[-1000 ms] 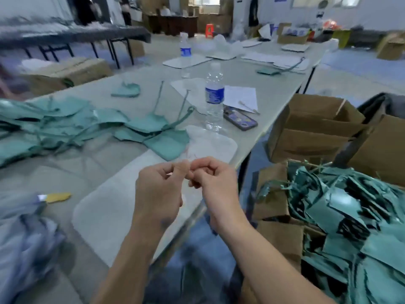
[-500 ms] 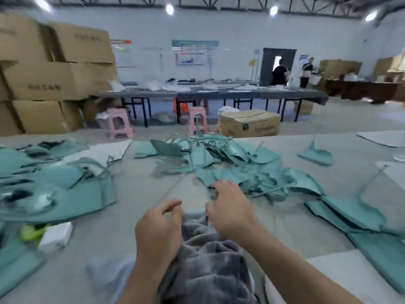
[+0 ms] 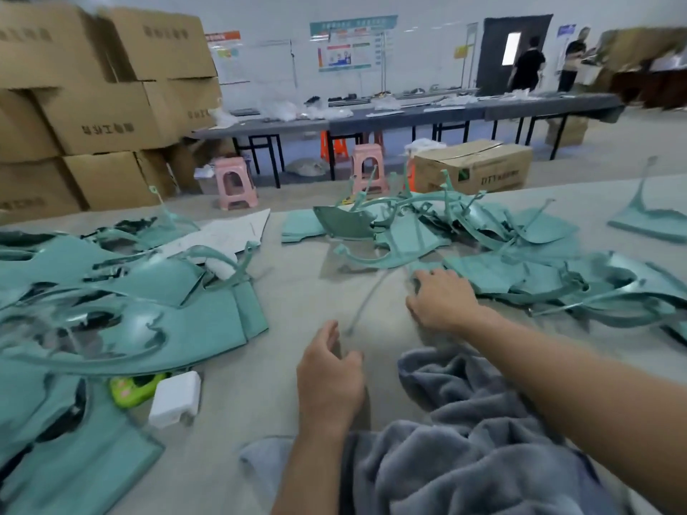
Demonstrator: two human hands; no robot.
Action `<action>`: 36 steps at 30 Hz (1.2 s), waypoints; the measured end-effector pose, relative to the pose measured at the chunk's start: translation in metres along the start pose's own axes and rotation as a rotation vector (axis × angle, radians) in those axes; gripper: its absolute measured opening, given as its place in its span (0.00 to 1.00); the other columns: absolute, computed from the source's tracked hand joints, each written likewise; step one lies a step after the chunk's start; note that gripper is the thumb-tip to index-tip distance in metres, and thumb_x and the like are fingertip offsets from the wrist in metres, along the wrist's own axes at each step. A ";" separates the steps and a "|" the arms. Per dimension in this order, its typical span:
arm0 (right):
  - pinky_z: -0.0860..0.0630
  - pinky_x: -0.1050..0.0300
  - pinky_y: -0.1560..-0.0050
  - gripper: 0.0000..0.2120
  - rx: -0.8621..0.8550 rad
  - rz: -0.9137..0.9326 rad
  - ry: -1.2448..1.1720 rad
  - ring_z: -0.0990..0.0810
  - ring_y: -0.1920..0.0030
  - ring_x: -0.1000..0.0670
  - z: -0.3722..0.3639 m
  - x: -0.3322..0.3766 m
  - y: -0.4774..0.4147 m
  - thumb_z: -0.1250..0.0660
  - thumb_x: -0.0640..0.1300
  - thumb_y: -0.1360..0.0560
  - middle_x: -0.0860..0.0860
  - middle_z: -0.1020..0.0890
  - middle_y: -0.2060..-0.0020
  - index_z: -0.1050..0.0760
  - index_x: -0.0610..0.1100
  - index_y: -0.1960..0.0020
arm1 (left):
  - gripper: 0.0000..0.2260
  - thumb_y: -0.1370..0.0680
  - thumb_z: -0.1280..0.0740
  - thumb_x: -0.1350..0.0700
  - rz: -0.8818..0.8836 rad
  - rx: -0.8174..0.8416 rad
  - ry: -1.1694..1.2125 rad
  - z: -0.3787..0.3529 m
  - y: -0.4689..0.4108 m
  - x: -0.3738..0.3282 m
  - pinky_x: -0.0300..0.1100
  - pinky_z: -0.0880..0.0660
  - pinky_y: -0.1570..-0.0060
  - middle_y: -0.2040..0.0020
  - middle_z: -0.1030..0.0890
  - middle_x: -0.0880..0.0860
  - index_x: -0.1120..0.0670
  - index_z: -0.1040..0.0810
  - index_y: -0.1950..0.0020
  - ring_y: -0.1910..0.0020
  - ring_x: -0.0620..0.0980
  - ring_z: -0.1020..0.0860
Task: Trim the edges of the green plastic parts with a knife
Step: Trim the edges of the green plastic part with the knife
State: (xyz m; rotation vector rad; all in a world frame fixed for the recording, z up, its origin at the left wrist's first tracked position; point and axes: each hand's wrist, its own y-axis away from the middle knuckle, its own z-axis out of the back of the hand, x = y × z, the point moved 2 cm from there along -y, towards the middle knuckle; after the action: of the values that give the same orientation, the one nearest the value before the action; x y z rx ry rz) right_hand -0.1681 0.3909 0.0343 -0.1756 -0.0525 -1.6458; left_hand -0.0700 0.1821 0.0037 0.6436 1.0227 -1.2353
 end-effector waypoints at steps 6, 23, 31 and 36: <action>0.30 0.45 0.44 0.15 -0.153 0.002 0.386 0.24 0.45 0.42 0.030 -0.014 -0.007 0.38 0.46 0.27 0.46 0.19 0.45 0.26 0.47 0.41 | 0.25 0.26 0.28 0.60 0.014 -0.002 -0.052 0.001 -0.001 0.005 0.30 0.34 0.41 0.34 0.19 0.50 0.52 0.24 0.29 0.35 0.45 0.22; 0.32 0.53 0.64 0.14 -0.240 0.136 0.415 0.17 0.56 0.42 0.083 -0.017 0.040 0.35 0.37 0.28 0.47 0.18 0.59 0.38 0.46 0.66 | 0.21 0.26 0.29 0.59 -0.025 -0.009 -0.143 0.003 0.003 0.004 0.33 0.32 0.42 0.39 0.16 0.49 0.51 0.21 0.33 0.40 0.46 0.19; 0.19 0.52 0.53 0.11 -0.437 -0.034 -0.268 0.16 0.57 0.44 0.173 -0.002 0.079 0.33 0.37 0.28 0.47 0.13 0.60 0.14 0.49 0.59 | 0.26 0.27 0.29 0.49 -0.168 0.048 0.117 0.003 0.020 -0.017 0.40 0.24 0.41 0.40 0.17 0.42 0.41 0.26 0.29 0.41 0.42 0.20; 0.18 0.48 0.60 0.18 -0.207 0.041 -0.707 0.19 0.67 0.47 0.135 0.021 0.124 0.35 0.41 0.21 0.52 0.17 0.71 0.23 0.48 0.70 | 0.21 0.27 0.29 0.49 0.177 0.419 0.822 -0.009 0.032 -0.043 0.45 0.19 0.58 0.46 0.14 0.51 0.52 0.22 0.36 0.53 0.49 0.15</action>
State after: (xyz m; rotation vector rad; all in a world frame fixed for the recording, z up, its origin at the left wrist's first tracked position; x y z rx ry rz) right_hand -0.0351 0.3787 0.1617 -0.9039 -0.4121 -1.4761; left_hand -0.0422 0.2172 0.0340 1.6196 1.3336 -1.0367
